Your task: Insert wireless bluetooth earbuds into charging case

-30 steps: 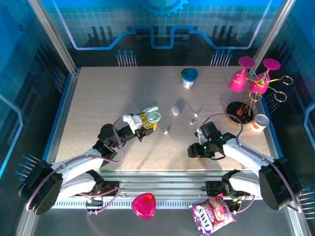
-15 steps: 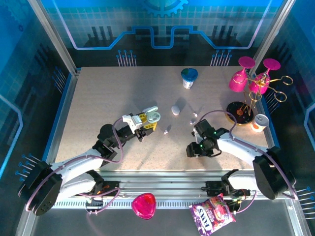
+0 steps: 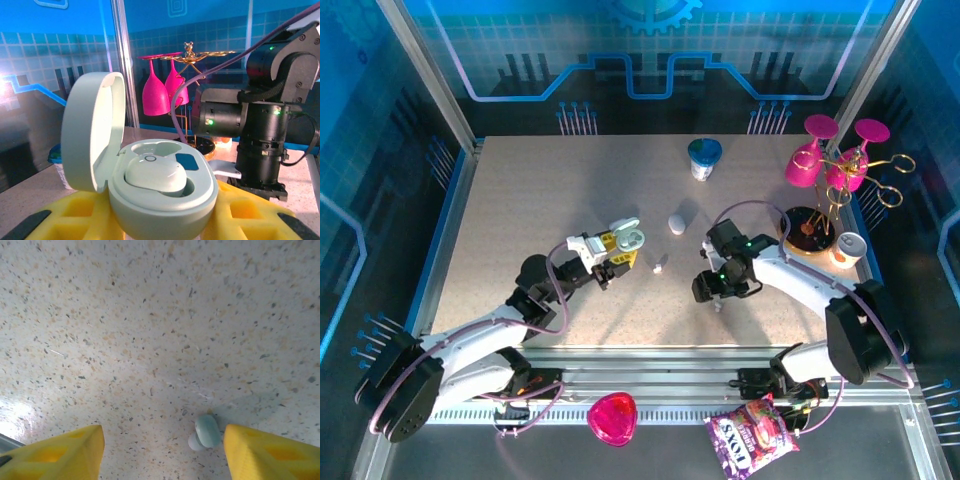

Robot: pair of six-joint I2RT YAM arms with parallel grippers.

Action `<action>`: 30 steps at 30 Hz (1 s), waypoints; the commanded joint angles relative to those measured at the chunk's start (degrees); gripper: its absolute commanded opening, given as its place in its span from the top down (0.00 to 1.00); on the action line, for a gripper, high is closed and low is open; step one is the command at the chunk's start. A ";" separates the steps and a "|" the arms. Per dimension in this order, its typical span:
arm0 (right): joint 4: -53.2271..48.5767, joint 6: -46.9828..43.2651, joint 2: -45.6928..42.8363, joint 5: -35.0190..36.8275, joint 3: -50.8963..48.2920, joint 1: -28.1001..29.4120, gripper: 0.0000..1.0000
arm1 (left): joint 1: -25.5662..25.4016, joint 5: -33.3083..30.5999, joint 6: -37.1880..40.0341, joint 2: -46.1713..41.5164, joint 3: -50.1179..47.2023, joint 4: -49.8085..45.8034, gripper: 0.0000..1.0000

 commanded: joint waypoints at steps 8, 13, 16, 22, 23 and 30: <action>3.15 -0.60 0.48 -7.58 -4.92 -6.12 0.41 | -0.18 -0.44 2.38 -2.31 -0.37 -1.78 0.67; 6.32 -0.21 2.05 -9.61 -7.10 -6.55 0.43 | -0.14 -0.14 2.20 -2.21 0.05 -1.98 0.67; 7.45 0.13 2.19 -9.93 -8.40 -6.66 0.44 | -0.18 0.03 2.03 -2.31 0.22 -2.33 0.67; 7.30 0.76 0.63 -10.37 -9.86 -6.85 0.46 | -0.16 0.22 1.94 -2.40 0.56 -2.83 0.67; 7.40 0.85 0.42 -10.72 -10.09 -6.85 0.47 | -0.16 0.30 1.85 -2.34 0.48 -2.75 0.67; 8.12 1.29 -0.35 -11.70 -10.79 -6.94 0.56 | -0.19 0.64 1.50 -1.78 0.49 -1.96 0.67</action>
